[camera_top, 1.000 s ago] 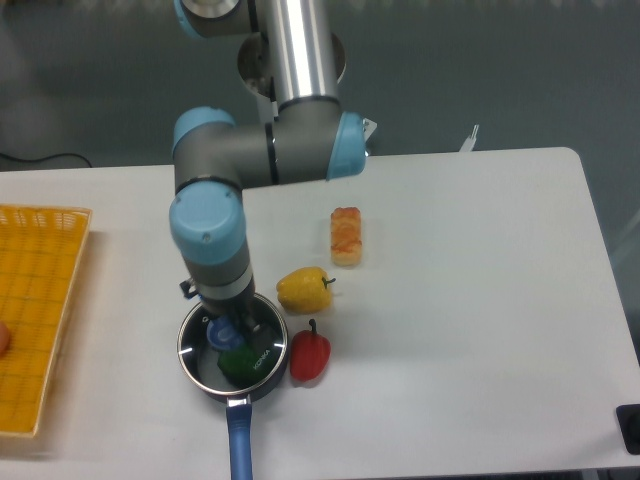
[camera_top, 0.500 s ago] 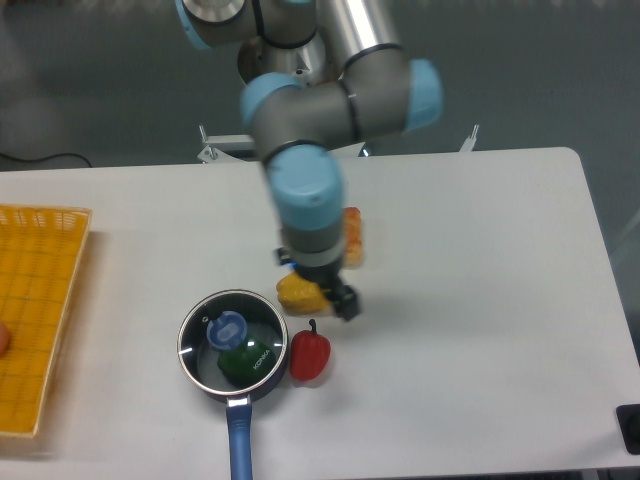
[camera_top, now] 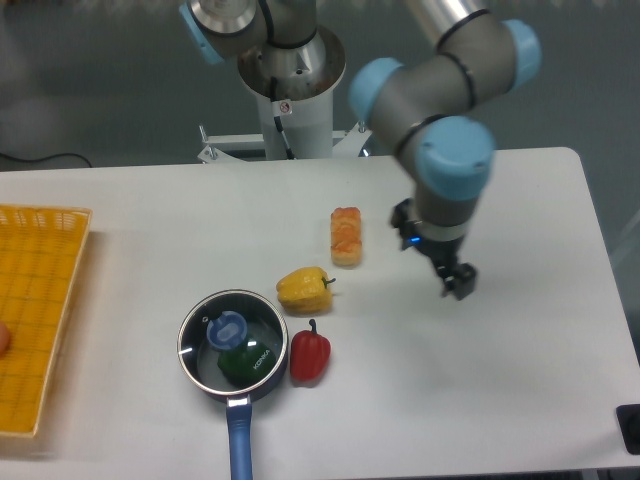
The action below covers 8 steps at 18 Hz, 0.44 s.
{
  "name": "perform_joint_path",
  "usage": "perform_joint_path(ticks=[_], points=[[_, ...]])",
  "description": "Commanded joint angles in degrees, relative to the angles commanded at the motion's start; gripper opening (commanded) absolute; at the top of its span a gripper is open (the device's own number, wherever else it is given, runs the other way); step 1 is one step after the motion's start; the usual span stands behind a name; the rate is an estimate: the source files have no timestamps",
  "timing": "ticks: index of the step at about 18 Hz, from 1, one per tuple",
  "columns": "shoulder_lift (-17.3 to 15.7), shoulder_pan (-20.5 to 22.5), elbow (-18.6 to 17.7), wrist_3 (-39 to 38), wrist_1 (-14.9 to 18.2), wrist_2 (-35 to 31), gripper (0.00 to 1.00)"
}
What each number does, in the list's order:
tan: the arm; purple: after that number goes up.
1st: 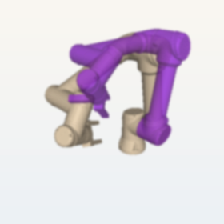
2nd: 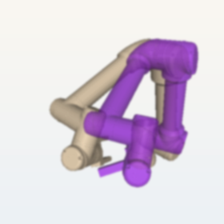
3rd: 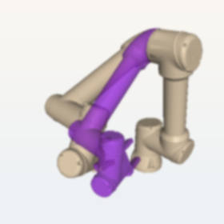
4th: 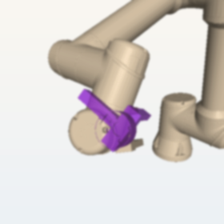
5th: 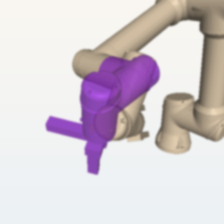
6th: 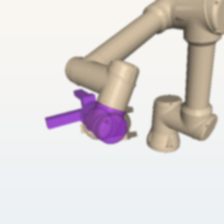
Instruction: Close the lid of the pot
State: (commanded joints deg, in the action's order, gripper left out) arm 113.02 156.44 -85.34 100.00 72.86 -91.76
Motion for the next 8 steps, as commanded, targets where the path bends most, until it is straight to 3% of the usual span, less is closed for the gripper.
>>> perform_joint_path(ticks=[4, 8], points=[[1.32, 2.73, 0.09, 3.88, -3.16, 0.09, 1.00], [2.81, 4.49, 1.14, 5.11, -3.78, 0.00, 1.00]])
